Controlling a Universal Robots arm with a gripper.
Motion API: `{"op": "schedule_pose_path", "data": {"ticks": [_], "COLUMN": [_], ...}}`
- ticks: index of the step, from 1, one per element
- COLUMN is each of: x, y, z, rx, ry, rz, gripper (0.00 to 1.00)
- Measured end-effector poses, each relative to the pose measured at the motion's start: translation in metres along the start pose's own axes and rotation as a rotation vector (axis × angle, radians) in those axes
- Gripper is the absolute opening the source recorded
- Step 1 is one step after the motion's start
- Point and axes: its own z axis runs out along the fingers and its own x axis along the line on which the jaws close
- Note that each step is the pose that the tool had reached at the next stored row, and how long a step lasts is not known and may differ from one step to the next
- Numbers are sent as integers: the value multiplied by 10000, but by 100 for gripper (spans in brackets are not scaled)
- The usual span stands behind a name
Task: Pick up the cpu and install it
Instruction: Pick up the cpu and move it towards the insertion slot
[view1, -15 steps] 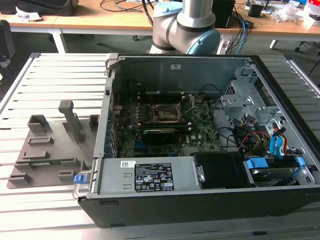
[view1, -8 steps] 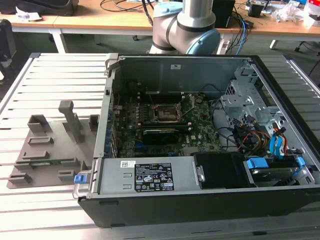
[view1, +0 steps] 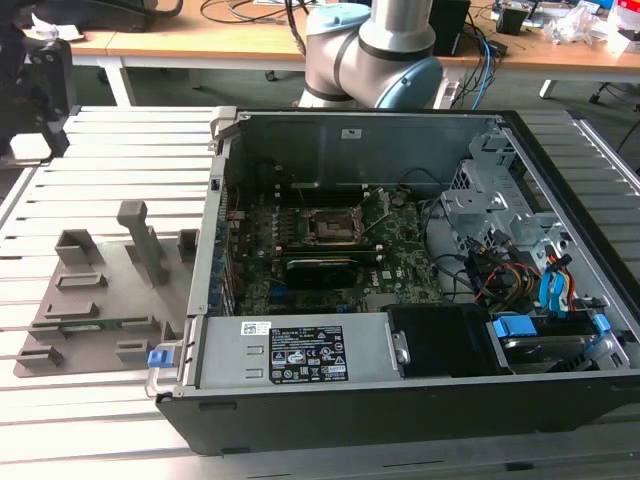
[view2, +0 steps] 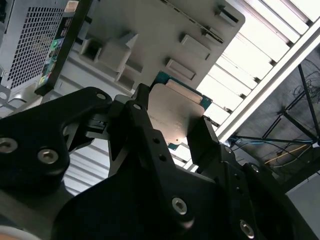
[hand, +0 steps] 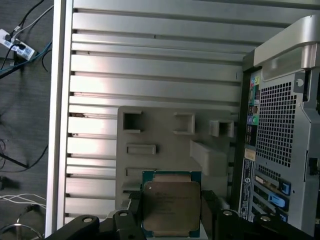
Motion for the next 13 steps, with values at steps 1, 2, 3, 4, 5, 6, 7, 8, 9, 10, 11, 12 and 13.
{"op": "schedule_pose_path", "data": {"ticks": [1, 2, 3, 4, 5, 6, 7, 8, 9, 10, 11, 12, 13], "x": [-42, -96, -158, -179, -199, -243, -281, -338, -382, -436, -465, -489, -528], "y": [0, 0, -3, -4, -5, -7, -9, -12, -14, -17, -19, -20, -23], "z": [1, 1, 3, 3, 4, 4, 5, 7, 8, 9, 9, 10, 11], "rx": [3, 7, 11, 13, 14, 18, 21, 23, 25, 26, 27, 28, 28], "ry": [0, 2, 1, 1, 1, 2, 2, 1, 1, 2, 3, 2, 2], "rz": [1, 1, 0, 0, 0, 0, -1, 0, 0, 1, -1, 0, 0], "gripper": [55, 55, 55, 55, 55, 55, 55, 55, 55, 55, 55, 55, 55]}}
